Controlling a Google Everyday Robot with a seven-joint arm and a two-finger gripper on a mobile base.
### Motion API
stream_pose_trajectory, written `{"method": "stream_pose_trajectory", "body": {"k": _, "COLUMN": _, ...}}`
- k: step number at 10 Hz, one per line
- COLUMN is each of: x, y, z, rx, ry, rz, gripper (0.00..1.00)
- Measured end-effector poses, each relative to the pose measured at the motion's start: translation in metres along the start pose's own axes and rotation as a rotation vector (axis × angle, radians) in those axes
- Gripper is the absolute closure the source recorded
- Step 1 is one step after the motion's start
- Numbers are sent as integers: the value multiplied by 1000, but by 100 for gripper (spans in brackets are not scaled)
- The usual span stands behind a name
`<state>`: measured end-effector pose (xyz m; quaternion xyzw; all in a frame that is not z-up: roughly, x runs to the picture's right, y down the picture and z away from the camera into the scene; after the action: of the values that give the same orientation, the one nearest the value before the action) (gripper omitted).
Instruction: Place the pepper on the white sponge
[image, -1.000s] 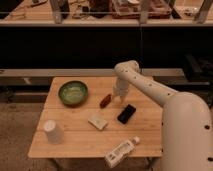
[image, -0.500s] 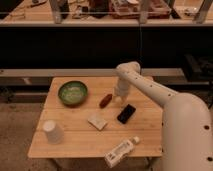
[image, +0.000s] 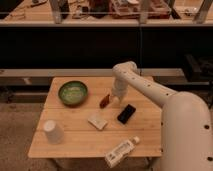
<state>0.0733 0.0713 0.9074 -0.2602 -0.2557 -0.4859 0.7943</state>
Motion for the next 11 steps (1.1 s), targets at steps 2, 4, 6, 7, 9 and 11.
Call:
{"method": "stream_pose_trajectory", "body": {"k": 2, "x": -4, "y": -9, "z": 9, "rx": -2, "ry": -8, "rz": -4, "gripper": 55}}
{"method": "stream_pose_trajectory", "body": {"k": 4, "x": -7, "y": -16, "z": 14, "rx": 1, "ry": -7, "rz": -7, "gripper": 53}}
{"method": "stream_pose_trajectory", "body": {"k": 6, "x": -3, "y": -12, "z": 12, "rx": 9, "ry": 2, "rz": 2, "gripper": 37}}
{"method": "stream_pose_trajectory", "body": {"k": 7, "x": 2, "y": -20, "z": 4, "rx": 31, "ry": 16, "rz": 1, "gripper": 25}}
{"method": "stream_pose_trajectory", "body": {"k": 9, "x": 9, "y": -35, "z": -11, "rx": 62, "ry": 32, "rz": -4, "gripper": 20}}
{"method": "stream_pose_trajectory", "body": {"k": 11, "x": 26, "y": -56, "z": -23, "rx": 99, "ry": 52, "rz": 4, "gripper": 20}}
